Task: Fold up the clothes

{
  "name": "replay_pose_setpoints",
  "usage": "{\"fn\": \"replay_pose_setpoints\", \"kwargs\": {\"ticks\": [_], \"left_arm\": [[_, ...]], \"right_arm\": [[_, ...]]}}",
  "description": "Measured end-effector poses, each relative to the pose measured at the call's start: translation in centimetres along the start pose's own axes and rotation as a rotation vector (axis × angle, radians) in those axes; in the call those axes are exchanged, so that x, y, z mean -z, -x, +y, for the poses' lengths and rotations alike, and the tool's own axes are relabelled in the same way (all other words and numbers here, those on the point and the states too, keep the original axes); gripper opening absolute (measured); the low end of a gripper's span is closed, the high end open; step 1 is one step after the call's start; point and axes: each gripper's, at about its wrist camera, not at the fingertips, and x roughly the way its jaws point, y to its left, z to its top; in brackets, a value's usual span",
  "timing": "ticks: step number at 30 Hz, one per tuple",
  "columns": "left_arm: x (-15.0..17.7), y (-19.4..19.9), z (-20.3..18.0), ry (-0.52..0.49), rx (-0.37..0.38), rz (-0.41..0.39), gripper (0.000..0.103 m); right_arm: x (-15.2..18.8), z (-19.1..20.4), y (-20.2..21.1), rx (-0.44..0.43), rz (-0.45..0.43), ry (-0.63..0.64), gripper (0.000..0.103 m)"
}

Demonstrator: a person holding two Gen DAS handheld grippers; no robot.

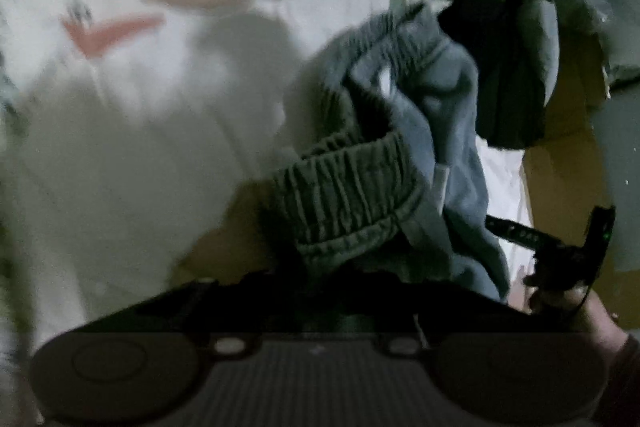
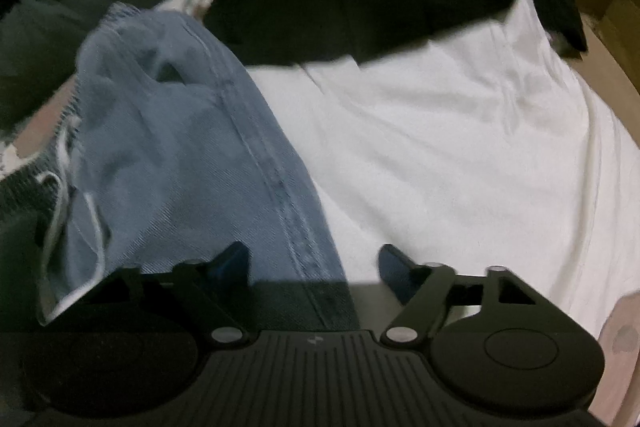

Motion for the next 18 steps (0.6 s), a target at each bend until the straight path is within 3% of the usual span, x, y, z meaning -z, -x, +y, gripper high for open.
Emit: {"fn": "replay_pose_setpoints", "kwargs": {"ticks": [5,11,14,18], "left_arm": [[-1.7,3.2,-1.2,-0.073,-0.084,-0.047,0.013],[-2.3,4.8,-0.9,-0.115,-0.151,-0.068,0.011],[-2.3,4.9,0.0,-0.087,-0.184,-0.073,0.010],[-3.1,5.5,0.9,-0.076,-0.254,-0.125,0.009]], "right_arm": [[-2.7,0.9,0.8,-0.010,-0.056,0.060,0.076],[-6.0,3.0,-2.5,-0.016,-0.057,0.085,0.075],[-7.0,3.9,-2.3,-0.060,-0.088,0.108,0.065],[-9.1,5.3,-2.4,-0.109,-0.105,0.113,0.063]]}}
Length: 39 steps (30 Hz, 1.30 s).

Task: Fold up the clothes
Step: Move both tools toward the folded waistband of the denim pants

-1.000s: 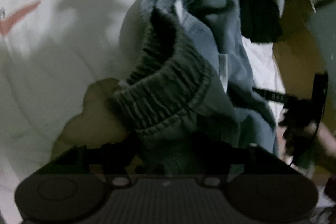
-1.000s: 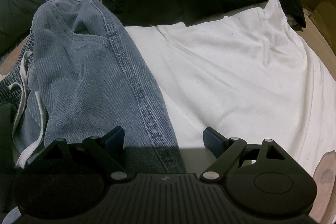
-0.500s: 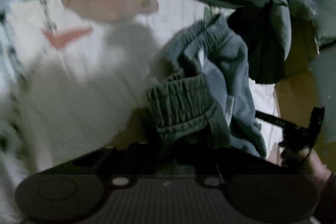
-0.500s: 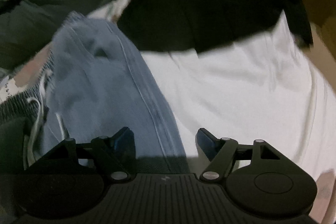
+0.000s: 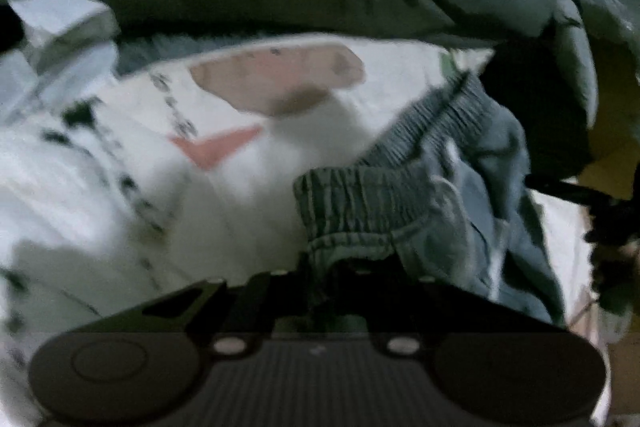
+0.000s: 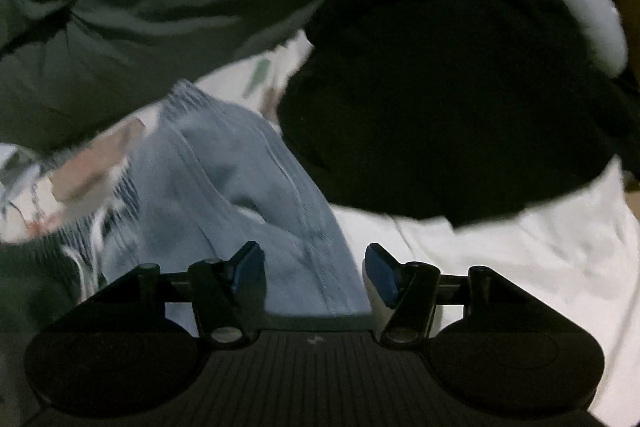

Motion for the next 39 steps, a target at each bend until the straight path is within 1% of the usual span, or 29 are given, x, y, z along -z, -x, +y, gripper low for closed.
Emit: {"fn": "replay_pose_setpoints", "kwargs": {"ticks": [2,4,6,8,11,12,13,14,17,21,23,25,28,31,32,33,34,35,36,37,38,39], "left_arm": [[-0.5,-0.1,0.4,0.004,-0.031,-0.024,0.009],[-0.6,-0.9,0.5,-0.006,-0.042,-0.008,0.009],[-0.6,-1.7,0.6,-0.016,-0.052,0.009,0.011],[-0.6,-2.2,1.0,0.005,-0.042,0.034,0.018],[-0.5,-1.6,1.9,0.055,-0.030,0.022,0.024],[-0.5,-1.3,2.1,0.066,-0.025,0.012,0.024],[-0.4,-1.1,2.3,0.077,-0.022,0.008,0.027],[-0.4,-0.9,2.5,0.088,-0.019,0.004,0.033],[-0.4,-1.6,3.4,0.141,0.015,0.006,0.047],[-0.3,-3.8,3.9,0.187,0.035,0.029,0.050],[0.0,-4.9,4.0,0.212,0.025,0.054,0.054],[0.2,-5.8,4.0,0.226,0.020,0.072,0.055],[0.5,-6.3,3.7,0.227,0.013,0.080,0.055],[0.7,-6.7,3.4,0.224,0.000,0.087,0.054],[0.8,-6.7,3.4,0.229,-0.007,0.086,0.053],[0.9,-6.6,3.4,0.256,-0.012,0.086,0.051],[1.0,-6.6,3.5,0.285,-0.014,0.086,0.048],[1.1,-6.6,3.5,0.303,-0.021,0.083,0.041],[1.3,-6.6,3.4,0.315,-0.029,0.080,0.036],[1.5,-6.6,3.3,0.326,-0.037,0.077,0.027],[1.5,-6.2,3.4,0.328,-0.039,0.063,0.018],[1.4,-5.9,3.4,0.330,-0.041,0.049,0.015]], "right_arm": [[-1.6,0.6,-0.3,-0.019,-0.021,-0.022,0.063],[-3.1,1.3,-0.8,-0.024,-0.033,-0.030,0.063],[-4.4,2.3,-1.7,-0.021,-0.033,-0.009,0.063],[-5.5,3.2,-2.6,-0.017,-0.029,0.019,0.063],[-6.6,4.2,-4.1,-0.010,-0.004,0.068,0.063],[-6.7,4.3,-4.5,-0.007,0.007,0.087,0.063],[-6.9,4.5,-4.9,-0.003,0.017,0.105,0.064],[-7.1,4.7,-5.3,0.000,0.028,0.124,0.065],[-7.5,4.6,-6.5,-0.005,0.070,0.147,0.065],[-7.6,5.0,-7.4,-0.013,0.100,0.221,0.066],[-7.5,5.3,-7.5,-0.013,0.104,0.260,0.066],[-7.4,5.3,-7.7,-0.013,0.102,0.255,0.066],[-7.1,5.7,-7.9,-0.005,0.103,0.289,0.066],[-7.0,5.9,-8.5,0.005,0.101,0.329,0.070],[-6.9,5.8,-8.7,0.003,0.105,0.329,0.070],[-6.8,5.7,-8.9,0.001,0.107,0.328,0.070],[-6.7,5.7,-8.9,0.000,0.101,0.325,0.069],[-6.4,5.7,-8.8,0.000,0.094,0.327,0.061],[-6.2,5.8,-8.8,0.000,0.085,0.332,0.051],[-5.9,6.3,-8.5,0.010,0.074,0.359,0.027],[-5.7,6.7,-8.2,0.020,0.064,0.384,0.017],[-5.7,7.0,-7.9,0.035,0.063,0.402,0.013]]}}
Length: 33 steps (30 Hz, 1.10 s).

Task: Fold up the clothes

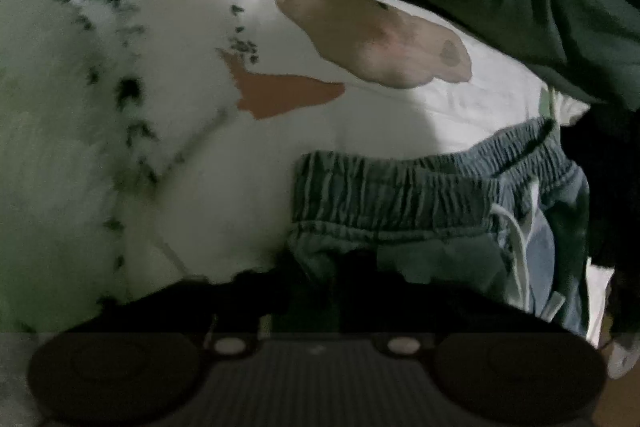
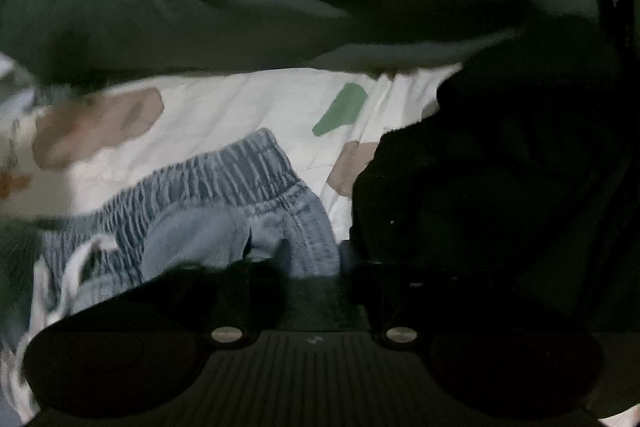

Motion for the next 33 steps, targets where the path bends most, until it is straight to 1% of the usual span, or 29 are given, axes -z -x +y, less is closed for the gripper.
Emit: {"fn": "replay_pose_setpoints", "kwargs": {"ticks": [1,3,5,8,11,13,16,20,23,28,33], "left_arm": [[0.0,0.4,0.1,0.002,0.000,-0.014,0.012],[0.0,1.1,0.2,0.005,0.001,-0.043,0.008],[-0.4,2.6,-0.1,-0.012,0.001,-0.095,0.006],[-1.0,4.7,-1.2,-0.061,-0.001,-0.169,0.006],[-2.3,6.7,-2.9,-0.120,0.004,-0.259,0.006],[-3.2,7.9,-3.5,-0.129,0.008,-0.303,0.006],[-4.7,9.0,-4.5,-0.166,0.005,-0.352,0.006],[-6.9,9.5,-4.9,-0.170,0.011,-0.372,0.005],[-8.5,9.5,-5.4,-0.197,0.005,-0.405,0.005],[-10.8,8.9,-6.0,-0.227,-0.015,-0.409,0.005],[-12.3,8.1,-5.7,-0.197,-0.030,-0.418,0.005]], "right_arm": [[-0.2,0.0,0.4,-0.003,0.002,-0.007,0.011],[-0.6,-0.2,1.8,-0.004,-0.018,-0.022,0.010],[-0.9,0.0,3.6,0.007,-0.060,0.000,0.010],[-1.6,-0.2,6.0,0.033,-0.105,0.018,0.010],[-2.6,-0.6,7.7,0.075,-0.146,-0.005,0.010],[-3.3,-0.6,8.6,0.090,-0.175,-0.013,0.010],[-4.5,-0.6,9.5,0.105,-0.190,-0.006,0.010],[-6.2,-0.7,10.4,0.137,-0.215,-0.030,0.010],[-7.3,-0.4,10.2,0.173,-0.215,-0.014,0.010],[-9.1,-0.3,10.6,0.209,-0.215,-0.006,0.010],[-10.9,-0.2,10.4,0.226,-0.213,0.004,0.010]]}}
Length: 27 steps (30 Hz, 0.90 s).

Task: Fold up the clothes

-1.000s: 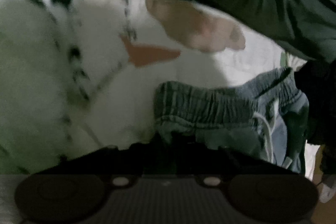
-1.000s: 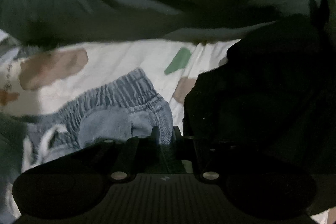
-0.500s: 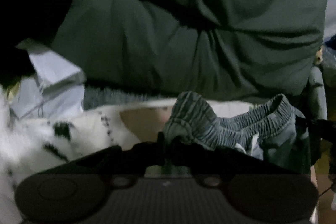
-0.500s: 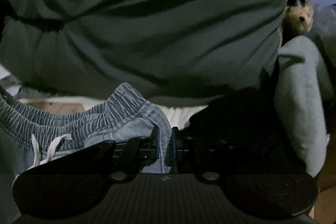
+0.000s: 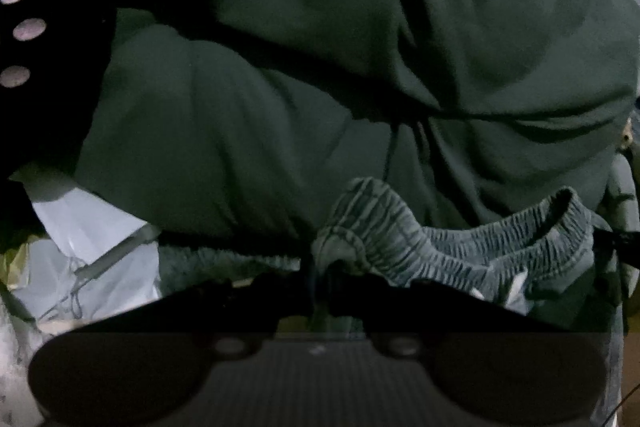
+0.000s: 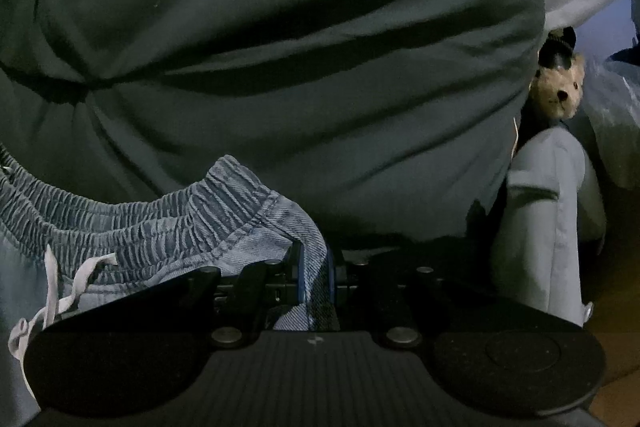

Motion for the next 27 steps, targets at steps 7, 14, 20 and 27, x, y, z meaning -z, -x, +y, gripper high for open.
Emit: {"fn": "replay_pose_setpoints", "kwargs": {"ticks": [7,14,20,27], "left_arm": [[0.8,-5.2,1.5,0.010,-0.012,0.057,0.006],[2.6,-9.5,3.2,0.022,-0.031,0.137,0.016],[2.8,-7.6,3.8,0.078,-0.063,0.060,0.017],[2.3,-5.2,2.1,0.043,-0.034,0.013,0.017]], "right_arm": [[0.0,0.0,-3.0,-0.008,0.047,-0.086,0.017],[2.9,-1.8,-3.1,-0.047,0.038,-0.266,0.057],[5.9,-1.5,-1.9,-0.088,0.093,-0.172,0.057],[9.4,-3.5,0.7,-0.084,0.133,-0.195,0.057]]}}
